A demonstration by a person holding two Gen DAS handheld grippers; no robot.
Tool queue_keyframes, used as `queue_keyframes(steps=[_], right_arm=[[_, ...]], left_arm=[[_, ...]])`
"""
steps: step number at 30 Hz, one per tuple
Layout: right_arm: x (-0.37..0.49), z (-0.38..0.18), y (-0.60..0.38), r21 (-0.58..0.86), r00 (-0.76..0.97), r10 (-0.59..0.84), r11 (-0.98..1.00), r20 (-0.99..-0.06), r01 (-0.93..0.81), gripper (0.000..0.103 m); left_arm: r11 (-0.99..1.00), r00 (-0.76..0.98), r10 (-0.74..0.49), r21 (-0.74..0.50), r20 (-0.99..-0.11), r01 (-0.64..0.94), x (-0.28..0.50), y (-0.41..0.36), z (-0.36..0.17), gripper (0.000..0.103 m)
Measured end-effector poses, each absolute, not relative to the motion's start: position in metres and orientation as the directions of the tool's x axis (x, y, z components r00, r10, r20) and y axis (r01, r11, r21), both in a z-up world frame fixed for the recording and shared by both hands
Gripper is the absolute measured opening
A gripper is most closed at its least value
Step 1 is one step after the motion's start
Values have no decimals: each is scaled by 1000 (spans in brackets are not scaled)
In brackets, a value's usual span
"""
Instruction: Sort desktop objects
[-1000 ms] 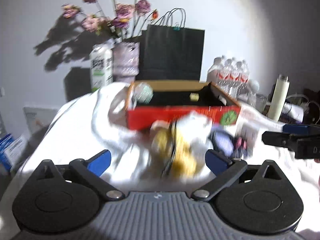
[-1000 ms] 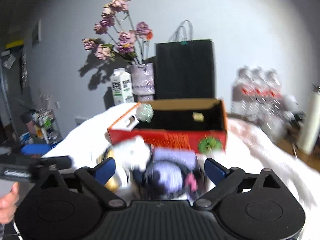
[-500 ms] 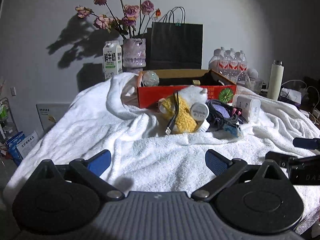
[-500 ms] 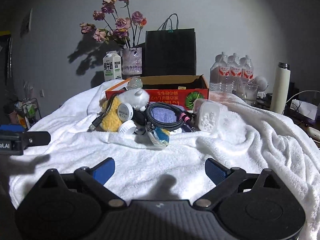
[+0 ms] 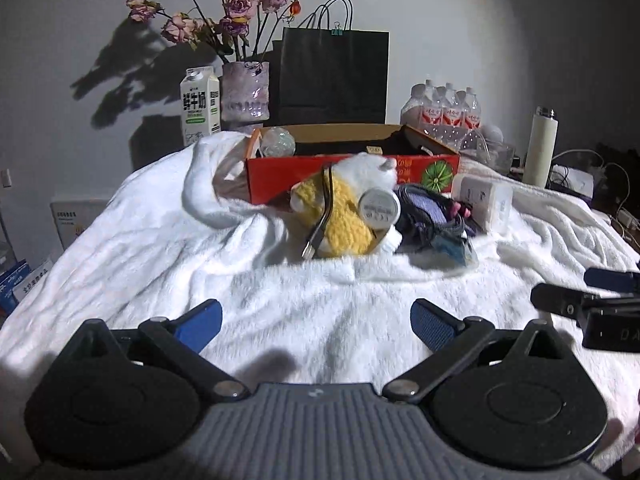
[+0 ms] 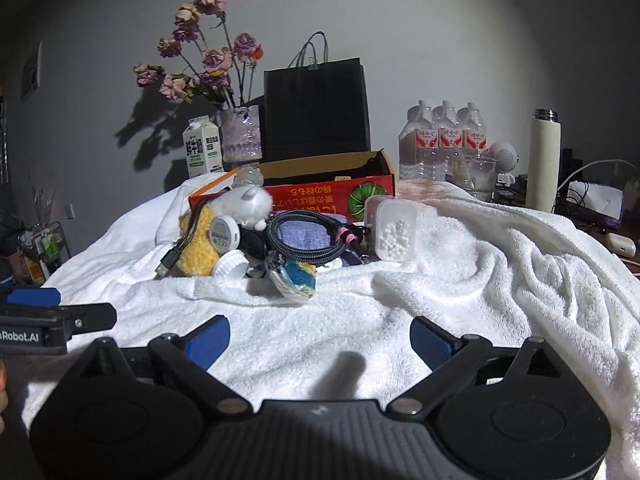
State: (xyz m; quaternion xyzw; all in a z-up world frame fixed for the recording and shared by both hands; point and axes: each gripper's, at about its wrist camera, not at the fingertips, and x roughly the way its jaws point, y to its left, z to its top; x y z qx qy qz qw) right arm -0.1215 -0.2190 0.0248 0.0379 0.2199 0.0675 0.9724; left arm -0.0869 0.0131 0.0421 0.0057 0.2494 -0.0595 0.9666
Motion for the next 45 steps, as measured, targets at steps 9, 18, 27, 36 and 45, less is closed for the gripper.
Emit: queue_keyframes(steps=[9,18,27,36,45], right_arm=[[-82,29,-226,141,888,199,978,-415,-154,87],[-34,41,-203,70,863,287,956,-416,-285,62],[10,24,-160,-59,833,298,929,-467,-366,18],[0,20,-165,-37,841,323,926,-433,-375,10],[-10,22,-152,-91,848,312,919,-429,-384,2]], left_arm=[[980,875,-129,77,-468,185,6,-8,62,97],[987,849,-134,3,-512,158,56,8,63,64],[942,809,-323,-83,-491,326,42,-5,60,76],[944,829,-274,30,-488,329,39,-36,52,80],[935,808,-322,-30,-493,354,31,-36,52,68]])
